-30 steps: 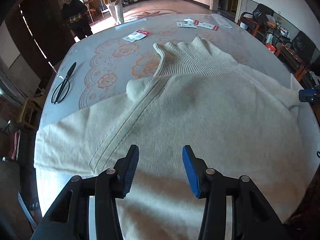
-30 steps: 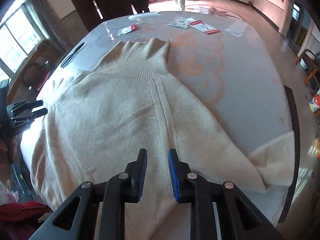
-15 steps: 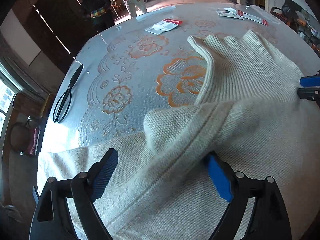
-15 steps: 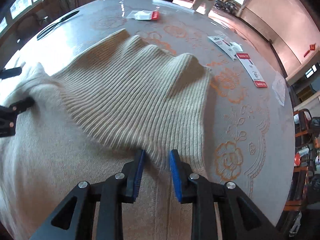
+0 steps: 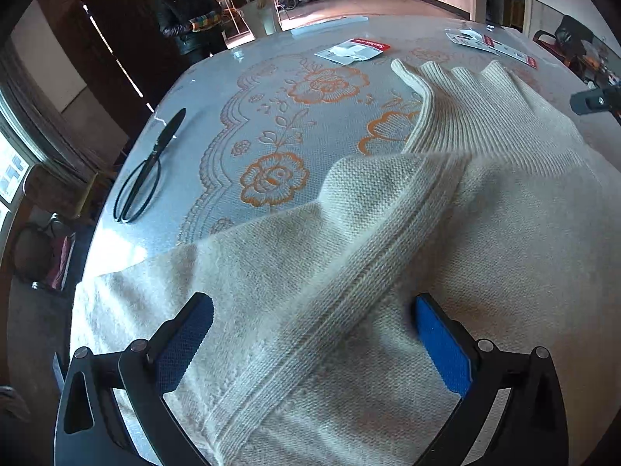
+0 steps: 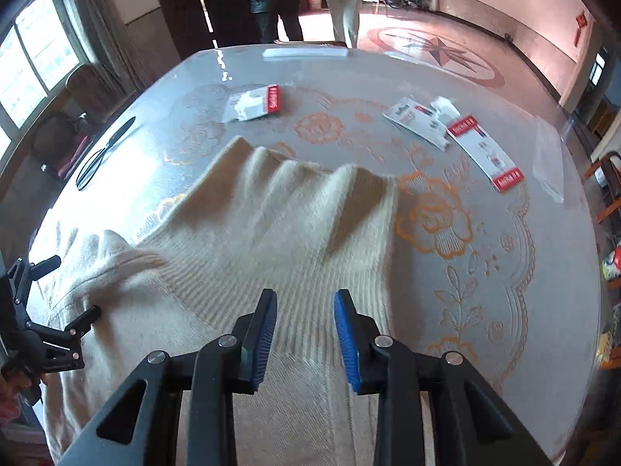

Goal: Fold clothes

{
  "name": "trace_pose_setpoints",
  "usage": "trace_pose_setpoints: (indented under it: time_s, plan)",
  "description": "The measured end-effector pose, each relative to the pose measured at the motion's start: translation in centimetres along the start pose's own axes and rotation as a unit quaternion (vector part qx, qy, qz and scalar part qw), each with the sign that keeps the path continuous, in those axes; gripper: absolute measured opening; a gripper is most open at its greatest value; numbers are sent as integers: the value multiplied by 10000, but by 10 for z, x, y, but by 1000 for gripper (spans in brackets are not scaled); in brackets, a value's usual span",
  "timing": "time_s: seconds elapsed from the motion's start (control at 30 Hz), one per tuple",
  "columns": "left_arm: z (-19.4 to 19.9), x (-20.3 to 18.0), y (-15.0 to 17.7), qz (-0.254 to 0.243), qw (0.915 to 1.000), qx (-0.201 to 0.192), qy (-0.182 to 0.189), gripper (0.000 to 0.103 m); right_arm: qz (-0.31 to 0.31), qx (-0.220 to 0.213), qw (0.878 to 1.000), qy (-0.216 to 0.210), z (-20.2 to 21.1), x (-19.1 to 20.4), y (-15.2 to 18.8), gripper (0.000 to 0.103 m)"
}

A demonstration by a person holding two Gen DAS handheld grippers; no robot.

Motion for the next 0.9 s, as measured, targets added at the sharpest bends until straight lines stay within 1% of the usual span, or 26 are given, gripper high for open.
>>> trace_pose_setpoints:
  time_s: [0.07, 0.1, 0.13, 0.17, 0.2, 0.23, 0.27, 0.33, 0.37, 0.43, 0.47, 0.53, 0.6, 0.63, 0.7, 0.77, 0.8, 0.87, 0.9]
  plan:
    - [5, 7, -1, -14, 9996, -207, -176, 102, 393, 179, 9987, 260, -17, 24, -10, 31]
    - [5, 9, -1, -84, 9992, -250, -298, 102, 414, 300, 9982, 323, -30, 31, -12, 31]
    - [2, 12, 1, -181, 9986, -249, -438, 102, 308, 366, 9985, 277, -40, 34, -13, 31]
    - [-2, 16, 4, -242, 9979, -216, -553, 102, 146, 328, 9991, 205, -47, 33, -15, 31]
    - [-8, 20, 8, -259, 9975, -144, -639, 102, 17, 331, 9992, 228, -53, 31, -15, 31]
    - [-13, 25, 11, -192, 9977, -77, -647, 103, -111, 336, 9991, 253, -58, 29, -16, 31]
    - [-16, 31, 13, -23, 9984, -14, -563, 103, -202, 481, 9976, 465, -65, 23, -16, 31]
    - [-22, 42, 16, 315, 9987, 111, -392, 103, -342, 202, 9967, 705, -61, 19, -23, 35]
    - [-26, 45, 15, 450, 9982, 162, -354, 103, -384, 161, 9956, 843, -61, 17, -29, 36]
    - [-31, 45, 7, 530, 9973, 117, -491, 103, -444, 72, 9933, 1065, -60, 13, -43, 37]
    - [-33, 44, 2, 505, 9968, 19, -624, 103, -412, 48, 9920, 1189, -61, 11, -50, 37]
    - [-36, 41, -6, 411, 9952, -204, -869, 103, -380, 20, 9911, 1277, -59, 9, -59, 37]
    - [-36, 42, -6, 369, 9947, -268, -919, 103, -312, 78, 9936, 1083, -51, 8, -57, 35]
    - [-35, 43, -5, 361, 9948, -268, -910, 103, -301, 89, 9956, 888, -44, 8, -51, 34]
    - [-33, 48, -2, 360, 9954, -184, -869, 103, -487, -91, 9981, 373, -14, 7, -32, 33]
    - [-29, 54, 1, 387, 9954, -62, -872, 103, -671, -266, 9974, -92, 20, 10, -7, 33]
    - [-24, 56, 1, 416, 9954, -52, -858, 102, -671, -321, 9970, -207, 38, 12, 5, 34]
    - [-10, 54, -2, 444, 9963, -162, -713, 102, -641, -229, 9973, -291, 73, 10, 43, 35]
    - [-3, 50, -4, 399, 9971, -197, -615, 102, -746, -73, 9969, -221, 84, 3, 63, 35]
Point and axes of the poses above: each gripper's, at about its wrist camera, not at the fingertips, and z roughly against the way its jaws point, x to its left, y to its underside, the point moved 5 cm from there along -z, roughly the way its jaws point, and after that the axes turned 12 degrees about -y, right-handed, at the moved point
